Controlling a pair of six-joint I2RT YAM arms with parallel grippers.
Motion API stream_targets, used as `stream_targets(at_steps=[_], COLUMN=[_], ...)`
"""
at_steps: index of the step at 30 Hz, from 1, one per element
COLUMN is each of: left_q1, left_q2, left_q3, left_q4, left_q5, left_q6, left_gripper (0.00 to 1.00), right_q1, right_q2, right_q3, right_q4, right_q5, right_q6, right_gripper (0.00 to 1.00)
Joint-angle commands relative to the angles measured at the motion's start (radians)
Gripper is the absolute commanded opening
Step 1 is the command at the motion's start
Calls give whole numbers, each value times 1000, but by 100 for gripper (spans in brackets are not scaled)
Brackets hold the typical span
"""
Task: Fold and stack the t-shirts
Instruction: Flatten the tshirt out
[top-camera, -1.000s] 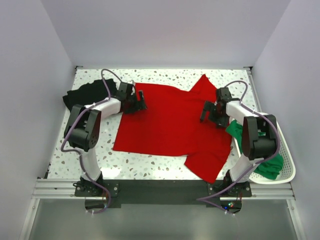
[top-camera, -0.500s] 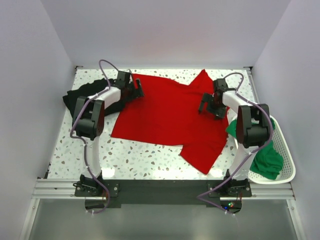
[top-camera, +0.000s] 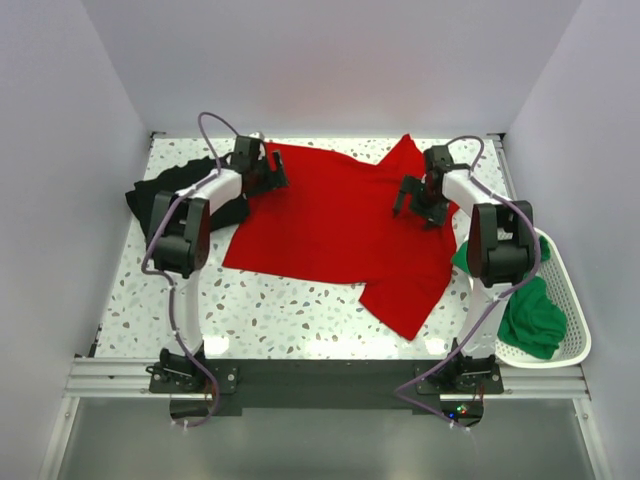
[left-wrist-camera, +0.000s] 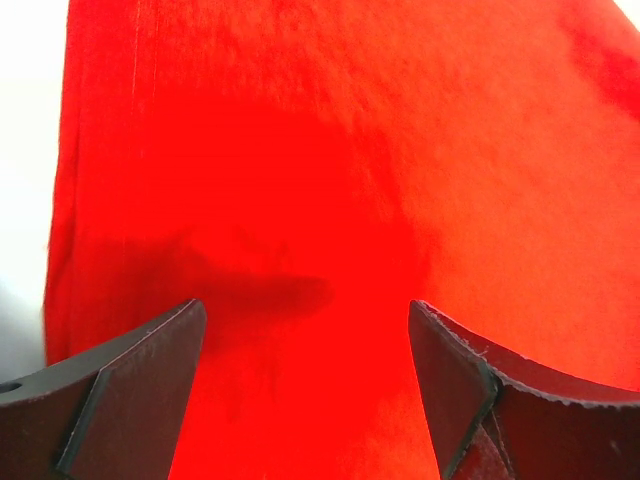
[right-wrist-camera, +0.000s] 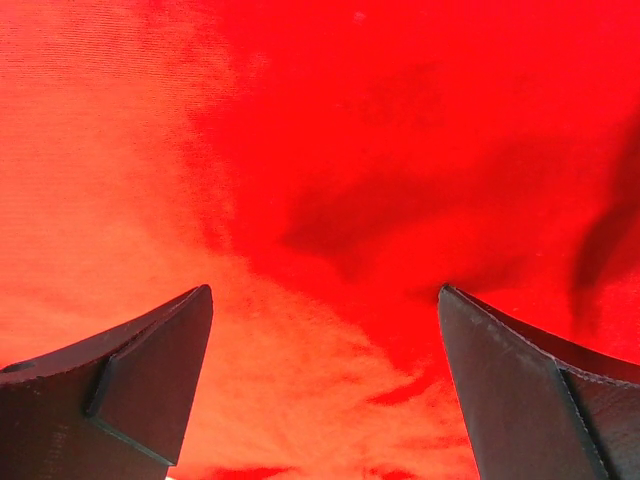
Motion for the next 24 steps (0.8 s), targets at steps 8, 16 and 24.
stream_targets(at_steps=[8, 16, 24], left_q1=[-101, -6, 109], left_q2=[-506, -853, -901], left_q3=[-330, -748, -904], left_q4=[-36, -108, -97], left_q5=[-270, -388, -343], left_q6=[40, -60, -75], left_gripper=[86, 64, 49], right_q1=[6, 7, 6], right_q2=[-93, -245, -382], right_q3=[86, -12, -106], right_q4=[-78, -104, -134], right_q5=[-66, -95, -104], right_q6=[-14, -20, -27], right_gripper=[97, 97, 97])
